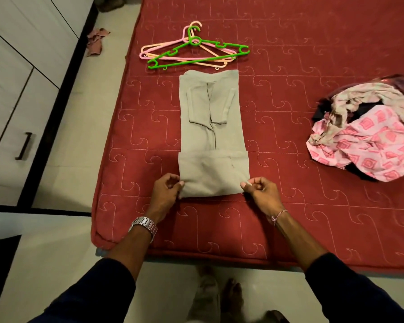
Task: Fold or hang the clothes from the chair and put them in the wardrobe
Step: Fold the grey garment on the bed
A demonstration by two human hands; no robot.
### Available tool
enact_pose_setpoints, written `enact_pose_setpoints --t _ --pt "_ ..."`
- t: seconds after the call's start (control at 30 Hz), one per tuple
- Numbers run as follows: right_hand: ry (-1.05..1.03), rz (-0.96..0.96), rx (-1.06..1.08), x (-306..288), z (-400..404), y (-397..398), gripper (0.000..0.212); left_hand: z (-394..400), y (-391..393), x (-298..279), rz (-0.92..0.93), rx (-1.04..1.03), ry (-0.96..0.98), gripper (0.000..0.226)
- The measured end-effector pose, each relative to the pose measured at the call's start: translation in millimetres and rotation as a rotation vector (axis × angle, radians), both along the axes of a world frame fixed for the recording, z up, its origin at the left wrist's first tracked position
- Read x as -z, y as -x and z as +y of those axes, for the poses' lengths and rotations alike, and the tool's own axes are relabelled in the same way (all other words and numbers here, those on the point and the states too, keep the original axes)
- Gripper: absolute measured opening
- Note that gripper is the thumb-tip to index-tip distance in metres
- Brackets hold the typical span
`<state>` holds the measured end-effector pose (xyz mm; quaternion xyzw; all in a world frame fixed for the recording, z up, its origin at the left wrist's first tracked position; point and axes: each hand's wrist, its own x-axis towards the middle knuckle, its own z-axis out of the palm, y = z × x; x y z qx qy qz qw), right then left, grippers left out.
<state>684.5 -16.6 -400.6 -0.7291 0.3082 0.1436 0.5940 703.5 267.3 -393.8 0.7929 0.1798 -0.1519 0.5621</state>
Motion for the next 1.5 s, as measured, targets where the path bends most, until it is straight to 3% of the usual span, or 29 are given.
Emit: enact_pose_setpoints --t 0.07,0.17,0.3,0.4,0.5,0.57,0.67,0.9,0.97,1.03,1.23,1.5 --pt "-0.024 -0.067 0.012 -5 1 4 0.022 -2 -1 0 -0.015 -0.03 0.016 0.009" --pt "0.03 -0.109 0.069 -6 2 14 0.037 -1 -1 5 -0.008 -0.047 -0.001 0.009" --pt "0.381 -0.03 0.039 -1 8 21 0.047 2 4 22 0.037 -0.016 -0.227 0.009" --pt "0.582 0.094 0.015 -2 16 14 0.055 -5 7 23 0.021 -0.043 -0.462 0.022" --pt "0.559 0.121 0.042 1 16 11 0.061 -14 12 18 0.007 -0.068 -0.571 0.029" --pt "0.483 0.152 0.031 4 12 10 0.048 -20 12 17 0.095 -0.012 -0.595 0.038" --pt "0.372 0.145 0.046 8 6 7 0.023 -22 9 20 0.228 0.005 -0.529 0.038" --pt "0.213 0.14 0.009 3 -2 6 0.023 -22 11 4 0.329 -0.21 -0.009 0.019" --pt "0.032 0.102 0.039 -14 3 13 0.017 -19 19 -7 0.315 -0.227 0.085 0.015" --pt "-0.09 0.058 0.056 -26 0 24 0.024 -16 30 -18 0.286 -0.238 0.137 0.014" --pt "-0.225 0.023 -0.001 -50 -14 38 0.01 -3 31 -53 0.107 -0.176 0.224 0.022" --pt "-0.376 -0.078 0.109 -81 -21 -42 0.021 -12 -54 -74 -0.002 -0.145 0.282 0.029"
